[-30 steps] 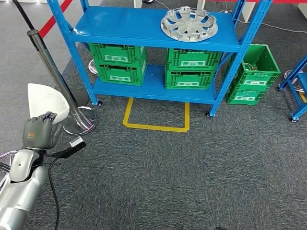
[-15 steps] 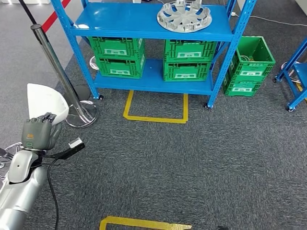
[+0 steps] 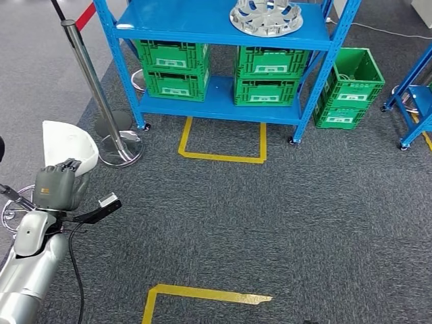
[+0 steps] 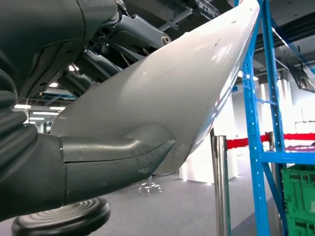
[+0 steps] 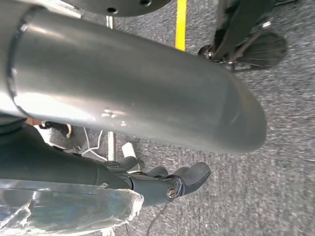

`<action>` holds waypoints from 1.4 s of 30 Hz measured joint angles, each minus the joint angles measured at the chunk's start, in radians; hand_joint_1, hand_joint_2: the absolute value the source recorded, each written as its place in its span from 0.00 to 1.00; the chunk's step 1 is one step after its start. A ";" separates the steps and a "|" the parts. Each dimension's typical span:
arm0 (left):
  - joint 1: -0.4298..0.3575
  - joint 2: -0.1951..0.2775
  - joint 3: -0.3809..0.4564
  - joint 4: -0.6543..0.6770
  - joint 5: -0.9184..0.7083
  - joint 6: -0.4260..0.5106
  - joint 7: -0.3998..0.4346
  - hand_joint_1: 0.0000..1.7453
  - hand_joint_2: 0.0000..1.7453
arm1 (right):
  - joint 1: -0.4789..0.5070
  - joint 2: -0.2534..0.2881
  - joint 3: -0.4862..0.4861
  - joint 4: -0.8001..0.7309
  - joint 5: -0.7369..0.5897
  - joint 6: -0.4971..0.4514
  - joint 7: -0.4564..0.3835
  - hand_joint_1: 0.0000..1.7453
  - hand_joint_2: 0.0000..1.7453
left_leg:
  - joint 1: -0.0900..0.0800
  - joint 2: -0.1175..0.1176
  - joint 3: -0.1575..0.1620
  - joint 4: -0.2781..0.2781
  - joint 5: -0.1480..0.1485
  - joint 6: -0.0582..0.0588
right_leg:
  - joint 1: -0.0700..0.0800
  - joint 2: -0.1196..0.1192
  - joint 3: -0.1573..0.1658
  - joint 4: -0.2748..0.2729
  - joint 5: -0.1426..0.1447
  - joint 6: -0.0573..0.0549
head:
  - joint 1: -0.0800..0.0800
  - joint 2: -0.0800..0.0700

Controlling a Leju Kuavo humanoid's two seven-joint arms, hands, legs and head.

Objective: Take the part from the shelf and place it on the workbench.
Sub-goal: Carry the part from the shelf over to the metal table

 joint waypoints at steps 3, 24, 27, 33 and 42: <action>-0.001 -0.001 0.001 0.000 0.003 0.000 0.000 1.00 1.00 | -0.004 -0.004 0.000 -0.002 0.002 -0.001 0.000 0.00 0.00 | -0.001 0.002 -0.010 0.001 0.024 -0.012 | 0.010 -0.001 0.115 -0.177 -0.057 -0.016 | -0.001 0.000; 0.024 0.003 0.016 0.000 0.050 -0.012 -0.005 1.00 1.00 | 0.003 0.000 0.001 -0.002 0.028 -0.001 0.021 0.00 0.00 | 0.020 -0.006 0.068 0.005 -0.057 -0.032 | 0.002 -0.005 0.016 -0.164 0.022 -0.023 | -0.003 0.000; 0.033 0.003 0.027 -0.001 0.063 -0.017 -0.008 1.00 1.00 | 0.004 0.001 0.001 -0.002 0.031 -0.001 0.022 0.00 0.00 | 0.015 -0.006 0.060 0.006 -0.051 -0.025 | -0.003 -0.004 0.012 -0.168 0.031 -0.008 | -0.003 0.000; 0.051 0.006 0.048 -0.010 0.077 -0.022 -0.008 1.00 1.00 | 0.004 0.001 0.001 -0.002 0.035 -0.002 0.025 0.00 0.00 | 0.013 -0.006 0.054 0.006 -0.045 -0.022 | -0.005 -0.004 0.005 -0.169 0.038 0.006 | -0.003 0.000; 0.054 0.007 0.058 -0.014 0.077 -0.027 -0.008 1.00 1.00 | 0.004 0.002 0.001 -0.002 0.037 -0.002 0.025 0.00 0.00 | 0.015 -0.006 0.049 0.006 -0.040 -0.027 | -0.004 -0.004 -0.001 -0.167 0.039 0.008 | -0.004 0.000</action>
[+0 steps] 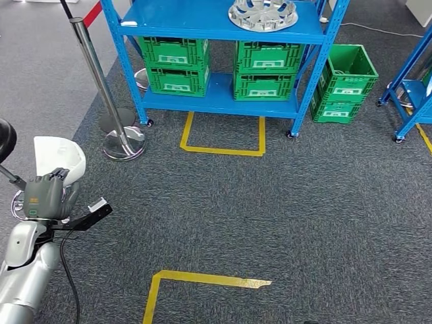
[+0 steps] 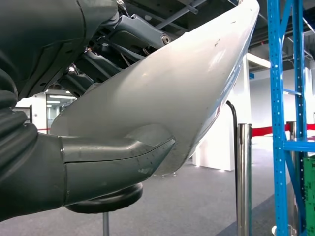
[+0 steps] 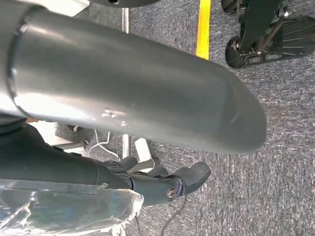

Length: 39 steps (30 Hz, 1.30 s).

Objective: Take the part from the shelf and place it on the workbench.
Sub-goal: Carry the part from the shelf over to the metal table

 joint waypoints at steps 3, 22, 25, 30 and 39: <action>0.000 0.000 0.000 0.000 0.000 -0.002 0.000 1.00 1.00 | 0.000 0.000 0.000 0.000 0.000 0.000 0.000 0.00 0.00 | 0.001 0.000 -0.001 0.000 0.001 -0.002 | 0.001 0.000 -0.002 0.001 0.000 0.000 | 0.000 0.000; 0.001 0.000 0.002 -0.003 0.000 -0.003 0.000 1.00 1.00 | 0.000 0.000 0.000 0.000 0.000 0.000 0.000 0.00 0.00 | 0.001 0.000 -0.003 0.000 0.003 -0.004 | 0.001 0.000 -0.005 0.004 0.000 0.000 | 0.000 0.000; 0.001 0.000 0.002 -0.003 0.000 -0.003 0.000 1.00 1.00 | 0.000 0.000 0.000 0.000 0.000 0.000 0.000 0.00 0.00 | 0.001 0.000 -0.003 0.000 0.003 -0.004 | 0.001 0.000 -0.005 0.004 0.000 0.000 | 0.000 0.000; 0.005 0.001 0.011 -0.004 0.019 -0.040 0.019 1.00 1.00 | 0.000 0.000 0.001 0.000 0.007 0.002 0.002 0.00 0.00 | 0.001 0.000 -0.003 0.000 0.003 -0.004 | 0.001 0.000 -0.005 0.004 0.000 0.000 | 0.000 0.000; 0.017 0.008 0.029 -0.009 0.024 -0.057 0.025 1.00 1.00 | 0.000 0.000 0.002 0.000 0.010 0.003 0.003 0.00 0.00 | 0.001 0.000 -0.004 0.000 0.003 -0.004 | 0.001 0.000 -0.006 0.005 0.000 0.000 | 0.000 0.000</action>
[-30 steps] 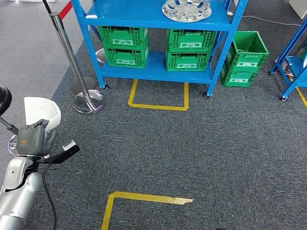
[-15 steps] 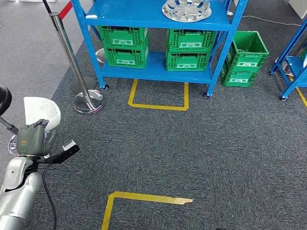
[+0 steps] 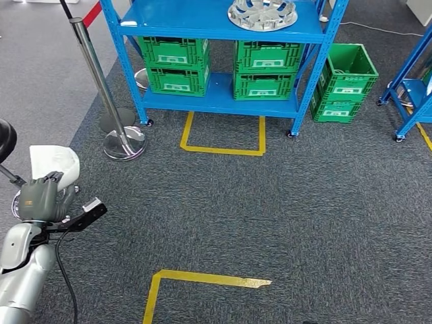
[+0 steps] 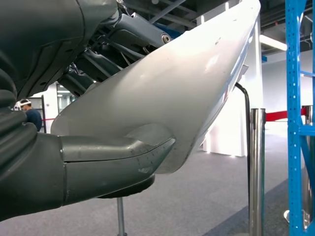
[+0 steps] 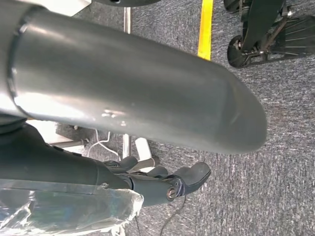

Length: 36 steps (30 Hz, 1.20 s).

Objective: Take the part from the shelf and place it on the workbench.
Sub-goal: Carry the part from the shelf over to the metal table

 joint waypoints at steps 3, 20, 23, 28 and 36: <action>0.003 0.000 0.001 -0.004 -0.002 -0.003 -0.001 1.00 1.00 | 0.000 0.000 0.000 0.000 0.001 0.000 0.000 0.00 0.00 | 0.000 0.000 0.000 0.000 0.000 0.000 | 0.000 0.000 0.000 0.000 0.000 0.000 | 0.000 0.000; 0.018 0.000 0.023 -0.013 0.011 0.001 -0.019 1.00 1.00 | 0.000 0.000 0.000 0.000 0.007 0.002 0.003 0.00 0.00 | 0.000 0.000 0.000 0.000 0.001 -0.001 | 0.000 0.000 0.000 0.000 0.001 -0.001 | 0.000 0.000; 0.018 0.000 0.029 -0.013 0.024 -0.004 -0.021 1.00 1.00 | 0.000 0.000 0.000 0.000 0.008 0.002 0.003 0.00 0.00 | 0.000 0.000 0.000 0.000 0.001 -0.001 | 0.000 0.000 0.000 0.000 0.001 -0.002 | 0.000 0.000; 0.015 0.008 0.047 -0.013 0.045 -0.009 -0.031 1.00 1.00 | 0.000 0.001 -0.001 0.000 0.013 0.002 0.003 0.00 0.00 | -0.004 0.000 -0.003 0.006 0.001 0.009 | -0.005 -0.001 -0.001 -0.003 0.008 0.009 | -0.001 0.000; 0.010 0.012 0.055 -0.013 0.049 -0.014 -0.035 1.00 1.00 | 0.001 0.002 -0.001 0.000 0.014 0.003 0.003 0.00 0.00 | 0.007 0.002 -0.011 -0.025 0.030 0.027 | -0.013 0.004 -0.115 0.263 -0.148 0.034 | 0.007 0.000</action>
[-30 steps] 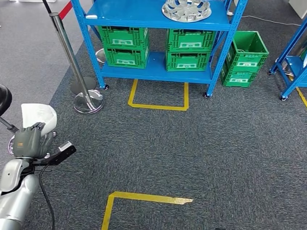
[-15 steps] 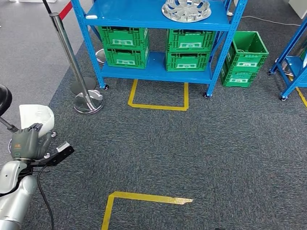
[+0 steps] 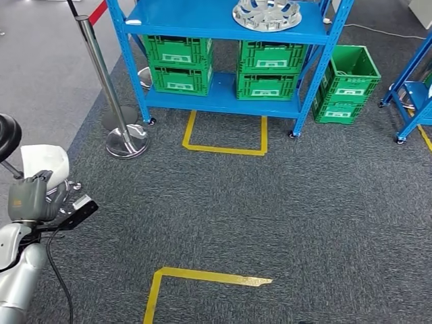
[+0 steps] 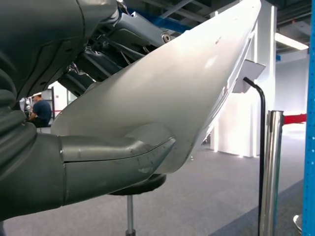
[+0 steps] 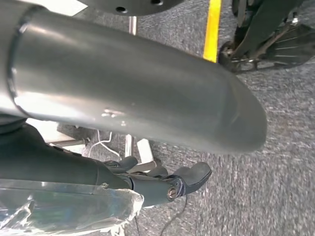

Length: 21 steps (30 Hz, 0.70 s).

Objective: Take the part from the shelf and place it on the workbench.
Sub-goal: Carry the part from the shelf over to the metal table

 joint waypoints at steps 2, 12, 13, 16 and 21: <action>0.002 -0.002 0.000 0.000 0.000 -0.002 0.000 1.00 1.00 | 0.002 0.000 0.000 0.000 0.000 0.001 0.000 0.00 0.00 | 0.002 0.000 -0.005 0.001 0.004 -0.006 | -0.004 0.000 0.020 -0.011 0.014 0.005 | 0.000 0.000; -0.001 -0.002 0.006 0.000 -0.001 -0.010 0.003 1.00 1.00 | -0.001 0.000 -0.001 0.000 0.005 0.001 0.000 0.00 0.00 | 0.011 -0.003 -0.014 0.012 0.013 -0.039 | -0.001 0.012 0.169 -0.259 0.096 -0.038 | -0.008 0.000; -0.002 -0.002 0.006 0.000 -0.001 -0.010 0.006 1.00 1.00 | -0.001 0.000 -0.001 0.000 0.006 0.001 0.000 0.00 0.00 | 0.010 -0.003 -0.014 0.011 0.013 -0.024 | 0.000 0.012 0.169 -0.258 0.095 -0.037 | -0.009 0.000; -0.004 -0.002 0.007 0.000 -0.003 -0.011 0.014 1.00 1.00 | -0.001 0.000 -0.001 0.000 0.007 0.002 0.000 0.00 0.00 | 0.010 -0.003 -0.014 0.010 0.017 0.000 | 0.004 0.012 0.168 -0.258 0.096 -0.041 | -0.009 0.000; -0.004 -0.002 0.006 0.000 -0.004 -0.011 0.016 1.00 1.00 | -0.001 0.000 -0.001 0.000 0.008 0.002 0.000 0.00 0.00 | 0.017 -0.003 -0.015 0.007 0.022 -0.042 | 0.012 0.011 0.165 -0.255 0.095 -0.047 | -0.009 0.000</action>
